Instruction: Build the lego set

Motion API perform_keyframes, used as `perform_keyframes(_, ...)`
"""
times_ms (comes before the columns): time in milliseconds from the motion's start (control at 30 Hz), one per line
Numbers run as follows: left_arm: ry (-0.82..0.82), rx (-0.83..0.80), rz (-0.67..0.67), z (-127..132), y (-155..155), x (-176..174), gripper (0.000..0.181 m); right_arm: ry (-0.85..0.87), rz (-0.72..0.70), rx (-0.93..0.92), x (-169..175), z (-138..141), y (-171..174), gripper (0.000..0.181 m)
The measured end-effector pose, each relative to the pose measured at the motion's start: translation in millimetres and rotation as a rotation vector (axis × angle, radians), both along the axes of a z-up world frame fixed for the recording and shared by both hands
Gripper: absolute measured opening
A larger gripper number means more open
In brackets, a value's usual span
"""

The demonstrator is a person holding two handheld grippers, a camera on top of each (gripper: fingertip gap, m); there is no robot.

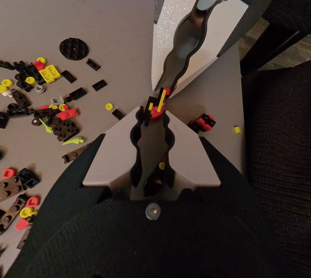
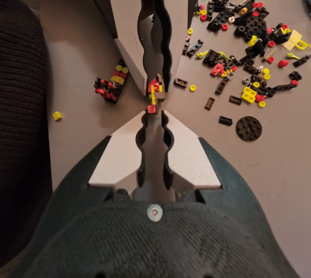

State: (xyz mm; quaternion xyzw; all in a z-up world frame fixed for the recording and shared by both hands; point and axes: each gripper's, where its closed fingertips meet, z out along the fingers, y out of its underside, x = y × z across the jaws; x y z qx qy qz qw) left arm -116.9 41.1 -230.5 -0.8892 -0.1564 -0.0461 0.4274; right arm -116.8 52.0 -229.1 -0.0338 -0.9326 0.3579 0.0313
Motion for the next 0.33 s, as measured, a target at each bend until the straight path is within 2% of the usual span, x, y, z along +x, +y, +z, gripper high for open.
perform_keyframes(33, 0.002, -0.001, -0.001, 0, 0, 0, 0.02, 0.005, -0.016, -0.002, -2, 2, 1, 0.017)
perform_keyframes(167, 0.012, -0.004, 0.0, 0, 0, 0, 0.019, 0.014, -0.019, -0.104, 12, 26, 2, 0.022)
perform_keyframes(233, 0.01, -0.007, 0.002, -1, 0, 0, 0.02, -0.005, 0.058, -0.164, 38, 33, 2, 0.018)
perform_keyframes(333, 0.006, -0.017, -0.001, -2, 0, 0, 0.019, -0.07, 0.195, -0.155, 81, 27, 1, 0.017)
